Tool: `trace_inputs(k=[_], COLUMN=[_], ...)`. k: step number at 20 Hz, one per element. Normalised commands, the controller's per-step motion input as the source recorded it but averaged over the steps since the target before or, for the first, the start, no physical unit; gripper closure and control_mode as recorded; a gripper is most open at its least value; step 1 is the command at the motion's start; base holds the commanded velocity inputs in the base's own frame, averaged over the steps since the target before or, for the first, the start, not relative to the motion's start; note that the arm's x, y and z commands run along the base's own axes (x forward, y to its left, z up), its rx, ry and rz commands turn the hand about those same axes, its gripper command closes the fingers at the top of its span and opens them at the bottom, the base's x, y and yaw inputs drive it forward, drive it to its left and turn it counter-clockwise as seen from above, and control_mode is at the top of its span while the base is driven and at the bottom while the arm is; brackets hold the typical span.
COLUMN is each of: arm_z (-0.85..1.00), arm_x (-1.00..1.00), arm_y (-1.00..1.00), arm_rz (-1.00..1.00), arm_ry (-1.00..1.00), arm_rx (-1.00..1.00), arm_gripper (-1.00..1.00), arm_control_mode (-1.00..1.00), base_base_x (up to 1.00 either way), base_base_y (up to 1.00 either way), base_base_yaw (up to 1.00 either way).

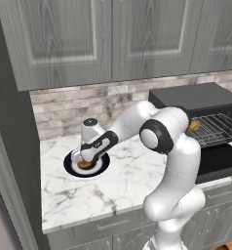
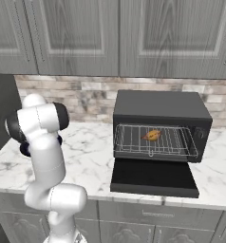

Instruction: Open the toaster oven door. Place the bread on the top rack in the toaster oven and place the chicken drumstick on the bottom rack.

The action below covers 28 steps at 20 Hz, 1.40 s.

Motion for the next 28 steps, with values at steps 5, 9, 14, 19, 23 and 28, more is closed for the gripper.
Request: trace_inputs(k=[5,9,14,19,23,28], arm_z=[-0.18,-0.26,-0.35,-0.37,-0.35,-0.38], arm_x=[0.06,0.0,0.0,0.0,0.0,0.0], arm_y=[0.03,0.1,0.16,0.2,0.29,0.3], arm_rz=[-0.01,-0.04,-0.09,-0.1,-0.16,-0.19], arm_ry=[0.04,0.08,0.07,0.01,0.0,0.0], arm_rx=[0.0,0.01,0.02,0.04,0.1,0.11], arm_gripper=[-1.0,-1.0,-1.0,-1.0,-1.0,1.0], arm_control_mode=[-1.0,-1.0,-1.0,-1.0,-1.0,-1.0], base_base_x=[0.0,0.0,0.0,0.0,0.0,0.0], base_base_y=[0.0,0.0,0.0,0.0,0.0,0.0], base_base_yaw=[0.0,0.0,0.0,0.0,0.0,0.0])
